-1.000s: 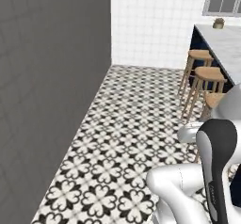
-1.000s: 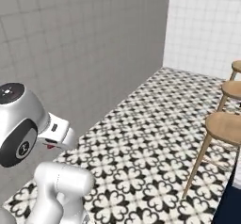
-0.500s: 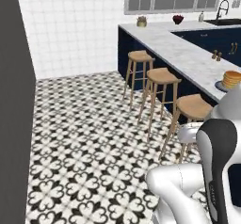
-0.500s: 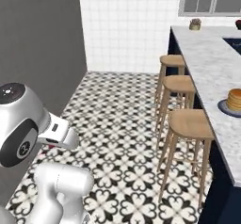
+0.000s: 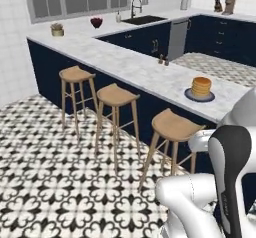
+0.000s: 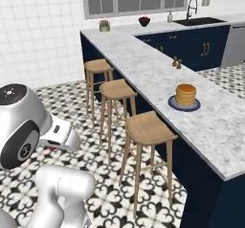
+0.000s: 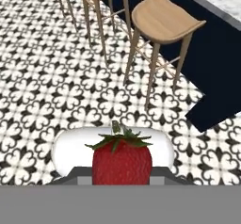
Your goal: Take the strawberry from the fridge and place it on top of the pancake, located on the dining counter.
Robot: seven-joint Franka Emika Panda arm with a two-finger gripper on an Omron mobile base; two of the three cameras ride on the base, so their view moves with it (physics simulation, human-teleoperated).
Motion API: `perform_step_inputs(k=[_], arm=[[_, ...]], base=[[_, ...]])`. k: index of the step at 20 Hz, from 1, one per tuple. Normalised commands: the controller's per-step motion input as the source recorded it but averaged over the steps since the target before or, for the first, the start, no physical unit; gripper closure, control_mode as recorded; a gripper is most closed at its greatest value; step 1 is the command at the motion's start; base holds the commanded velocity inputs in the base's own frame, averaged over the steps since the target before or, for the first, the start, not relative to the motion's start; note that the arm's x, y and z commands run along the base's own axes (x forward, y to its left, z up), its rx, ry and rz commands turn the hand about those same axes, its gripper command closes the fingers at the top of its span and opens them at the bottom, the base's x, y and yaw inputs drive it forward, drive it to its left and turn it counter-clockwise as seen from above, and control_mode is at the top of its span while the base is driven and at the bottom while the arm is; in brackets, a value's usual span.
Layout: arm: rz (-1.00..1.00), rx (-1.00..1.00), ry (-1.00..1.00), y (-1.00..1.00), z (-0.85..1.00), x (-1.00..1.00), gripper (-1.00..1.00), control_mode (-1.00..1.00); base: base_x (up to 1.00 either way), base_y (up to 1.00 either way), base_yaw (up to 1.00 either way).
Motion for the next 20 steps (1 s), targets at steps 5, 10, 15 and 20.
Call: perform_step_inputs(k=[5,10,15,20], arm=[[0.00,0.00,0.00,0.00,0.00,0.00,1.00,1.00],[0.00,0.00,0.00,0.00,0.00,0.00,1.00,1.00],[0.00,0.00,0.00,0.00,0.00,0.00,1.00,1.00],[0.00,0.00,0.00,0.00,0.00,0.00,1.00,1.00]], base=[[0.60,0.40,-0.82],[0.44,0.32,-0.83],[0.37,0.61,-0.73],[0.42,0.99,-0.51]])
